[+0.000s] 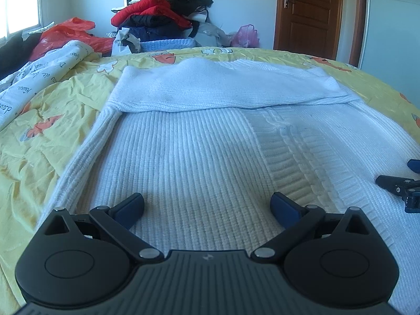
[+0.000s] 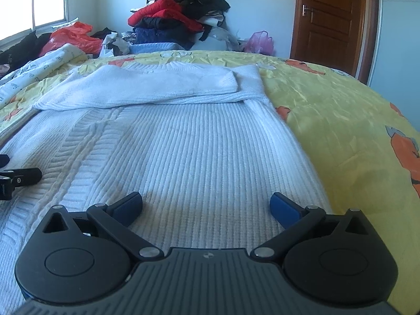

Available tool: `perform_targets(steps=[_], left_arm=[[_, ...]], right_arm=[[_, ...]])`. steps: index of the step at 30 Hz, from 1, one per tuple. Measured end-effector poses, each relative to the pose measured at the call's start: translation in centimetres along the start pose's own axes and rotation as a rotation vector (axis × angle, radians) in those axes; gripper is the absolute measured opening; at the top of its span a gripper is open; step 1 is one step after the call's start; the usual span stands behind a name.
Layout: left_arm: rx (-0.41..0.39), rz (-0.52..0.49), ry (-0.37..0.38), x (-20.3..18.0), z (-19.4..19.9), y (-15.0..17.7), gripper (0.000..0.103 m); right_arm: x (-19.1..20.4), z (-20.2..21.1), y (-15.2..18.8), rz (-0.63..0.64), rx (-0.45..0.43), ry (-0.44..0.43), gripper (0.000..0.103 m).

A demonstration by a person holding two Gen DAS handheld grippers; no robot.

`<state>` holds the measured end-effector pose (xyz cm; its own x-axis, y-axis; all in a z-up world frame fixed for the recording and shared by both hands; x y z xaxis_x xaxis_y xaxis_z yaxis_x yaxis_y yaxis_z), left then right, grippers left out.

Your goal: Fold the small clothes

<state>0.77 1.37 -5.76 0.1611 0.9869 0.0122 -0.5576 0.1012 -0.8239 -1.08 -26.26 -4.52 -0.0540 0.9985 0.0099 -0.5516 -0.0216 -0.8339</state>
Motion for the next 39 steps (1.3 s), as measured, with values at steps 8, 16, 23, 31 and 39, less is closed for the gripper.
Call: perform_targets(steps=[8, 16, 23, 31, 39], left_arm=[[0.0, 0.001, 0.002, -0.03, 0.02, 0.01, 0.103], [0.0, 0.001, 0.001, -0.02, 0.05, 0.01, 0.103], [-0.001, 0.001, 0.002, -0.01, 0.06, 0.0, 0.103], [-0.001, 0.002, 0.002, -0.02, 0.06, 0.0, 0.103], [-0.002, 0.003, 0.003, 0.01, 0.06, 0.01, 0.103]], right_arm=[[-0.03, 0.07, 0.04, -0.007, -0.004, -0.007, 0.101], [0.0, 0.09, 0.02, -0.01, -0.004, -0.009, 0.101], [-0.01, 0.2, 0.0, -0.016, -0.007, -0.015, 0.101], [0.02, 0.21, 0.01, -0.016, -0.006, -0.016, 0.101], [0.06, 0.2, 0.01, -0.016, -0.007, -0.017, 0.101]])
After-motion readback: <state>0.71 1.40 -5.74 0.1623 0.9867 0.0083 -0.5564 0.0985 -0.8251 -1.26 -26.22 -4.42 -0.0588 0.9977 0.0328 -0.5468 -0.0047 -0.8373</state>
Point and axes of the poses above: each gripper's, at about its wrist camera, not at the fingertips, and z roughly against the way its jaws point, x to its left, y to its underside, the point moved 8 cm from there along -z, roughly the way its jaws point, and after that the axes turned 5 degrees about -x, right-handed, at the moved point
